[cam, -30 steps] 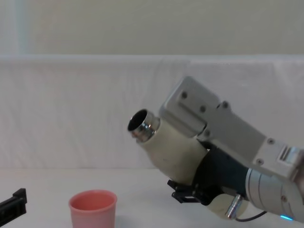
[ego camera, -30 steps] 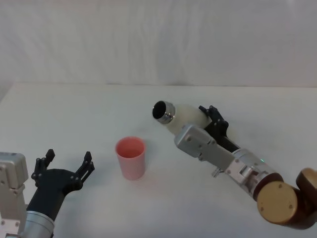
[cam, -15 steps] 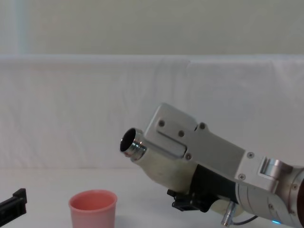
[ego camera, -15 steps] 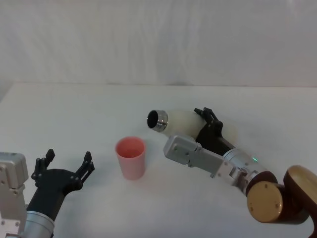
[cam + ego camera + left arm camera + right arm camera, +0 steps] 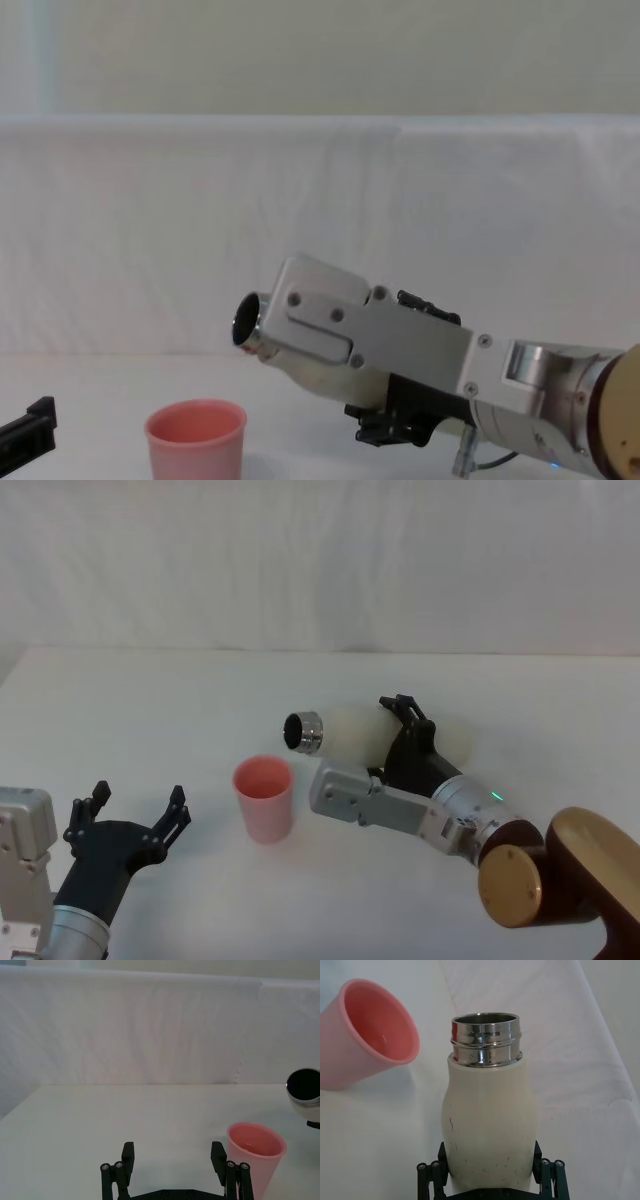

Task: Grasp the thermos with one hand and pour water into the cup lid.

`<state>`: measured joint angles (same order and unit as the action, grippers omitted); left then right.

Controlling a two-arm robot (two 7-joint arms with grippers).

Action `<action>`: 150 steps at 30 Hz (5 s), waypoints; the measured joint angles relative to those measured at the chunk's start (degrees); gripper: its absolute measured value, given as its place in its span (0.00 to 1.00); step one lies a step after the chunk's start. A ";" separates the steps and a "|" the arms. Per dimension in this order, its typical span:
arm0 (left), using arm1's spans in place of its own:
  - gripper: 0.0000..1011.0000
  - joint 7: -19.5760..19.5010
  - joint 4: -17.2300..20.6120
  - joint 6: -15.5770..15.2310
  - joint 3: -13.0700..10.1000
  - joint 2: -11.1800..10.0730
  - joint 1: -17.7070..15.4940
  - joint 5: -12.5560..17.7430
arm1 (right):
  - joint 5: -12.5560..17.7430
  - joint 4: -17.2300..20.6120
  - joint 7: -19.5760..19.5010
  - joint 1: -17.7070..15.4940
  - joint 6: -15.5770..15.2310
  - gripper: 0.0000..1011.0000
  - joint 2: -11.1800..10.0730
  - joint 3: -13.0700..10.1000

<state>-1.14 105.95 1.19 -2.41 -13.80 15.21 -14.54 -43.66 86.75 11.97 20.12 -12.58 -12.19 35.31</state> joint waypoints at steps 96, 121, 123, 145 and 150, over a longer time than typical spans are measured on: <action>0.99 0.00 0.00 0.00 0.00 0.00 0.00 0.00 | -17.19 -6.40 1.36 5.34 -2.91 0.94 3.18 5.52; 0.99 0.00 0.00 0.00 0.00 0.00 0.00 0.00 | -19.96 -5.96 1.35 5.93 -3.27 0.94 2.46 6.70; 0.99 0.00 0.00 0.00 0.00 0.00 0.00 0.00 | -20.04 -5.88 1.36 5.94 -3.27 0.94 2.42 6.72; 0.99 0.00 0.00 0.00 0.00 0.00 0.00 0.00 | -20.83 -5.58 1.93 6.27 -3.16 0.94 2.21 7.10; 0.99 0.00 0.00 0.00 0.00 0.00 0.00 0.00 | -21.07 -5.60 2.07 6.36 -3.17 0.94 2.12 7.23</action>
<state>-1.14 105.95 1.19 -2.41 -13.81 15.21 -14.55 -64.73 81.16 14.04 26.48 -15.75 -10.07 42.54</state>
